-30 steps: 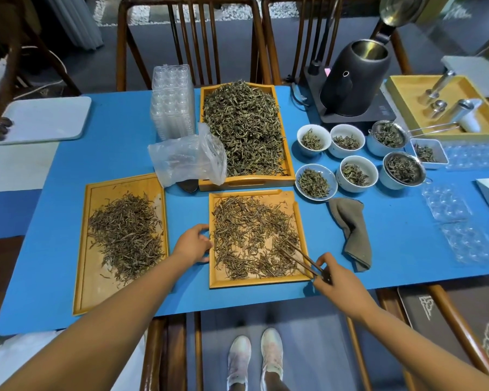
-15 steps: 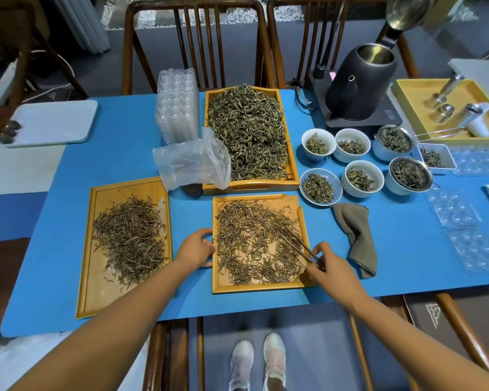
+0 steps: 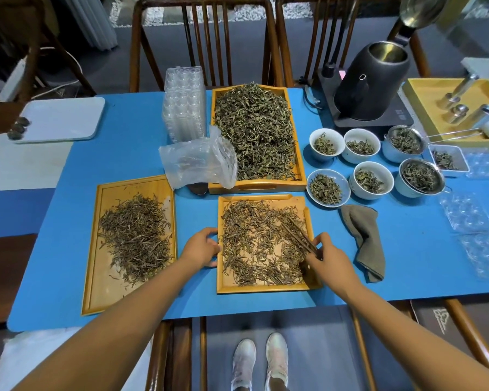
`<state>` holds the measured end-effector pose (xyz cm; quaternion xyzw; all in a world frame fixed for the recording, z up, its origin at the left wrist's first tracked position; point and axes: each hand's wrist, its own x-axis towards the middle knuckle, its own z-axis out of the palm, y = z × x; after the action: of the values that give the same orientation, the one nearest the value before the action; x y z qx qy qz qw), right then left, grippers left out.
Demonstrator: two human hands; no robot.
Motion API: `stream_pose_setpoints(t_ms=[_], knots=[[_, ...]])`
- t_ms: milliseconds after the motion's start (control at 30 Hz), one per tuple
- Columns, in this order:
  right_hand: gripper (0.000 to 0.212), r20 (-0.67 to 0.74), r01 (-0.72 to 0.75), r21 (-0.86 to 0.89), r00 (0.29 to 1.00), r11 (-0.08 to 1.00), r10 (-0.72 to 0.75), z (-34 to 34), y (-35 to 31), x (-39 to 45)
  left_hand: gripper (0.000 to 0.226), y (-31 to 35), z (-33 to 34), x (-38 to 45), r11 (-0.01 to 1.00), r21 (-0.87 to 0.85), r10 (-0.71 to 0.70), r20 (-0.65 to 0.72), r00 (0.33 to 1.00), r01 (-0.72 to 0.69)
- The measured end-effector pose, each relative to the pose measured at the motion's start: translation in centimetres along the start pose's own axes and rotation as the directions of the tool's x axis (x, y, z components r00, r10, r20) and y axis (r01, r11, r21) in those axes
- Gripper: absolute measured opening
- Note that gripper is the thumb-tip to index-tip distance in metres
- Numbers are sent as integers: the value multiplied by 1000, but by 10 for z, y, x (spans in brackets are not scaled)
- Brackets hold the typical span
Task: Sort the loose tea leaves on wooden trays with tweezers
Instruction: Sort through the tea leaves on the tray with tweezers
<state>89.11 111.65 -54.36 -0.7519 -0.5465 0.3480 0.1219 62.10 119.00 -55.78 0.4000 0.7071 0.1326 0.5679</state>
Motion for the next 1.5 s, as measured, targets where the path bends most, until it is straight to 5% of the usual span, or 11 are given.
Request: stream_pose_setpoints(t_ms=[467,633,1500], knots=[[15,-13,46,-66,999,997,-47,-4,-13,15,52,-3,-1,3,1000,-25,3,17,1000,-3],[31,20,69,-86,997,994,-68,0,-23,18,53,-4,-2,5,1000,-29,4,27,1000,-3],[19,137,142,-104,982,984,-127,2,-18,-7,52,-8,-3,7,999,-37,26,44,999,-24]])
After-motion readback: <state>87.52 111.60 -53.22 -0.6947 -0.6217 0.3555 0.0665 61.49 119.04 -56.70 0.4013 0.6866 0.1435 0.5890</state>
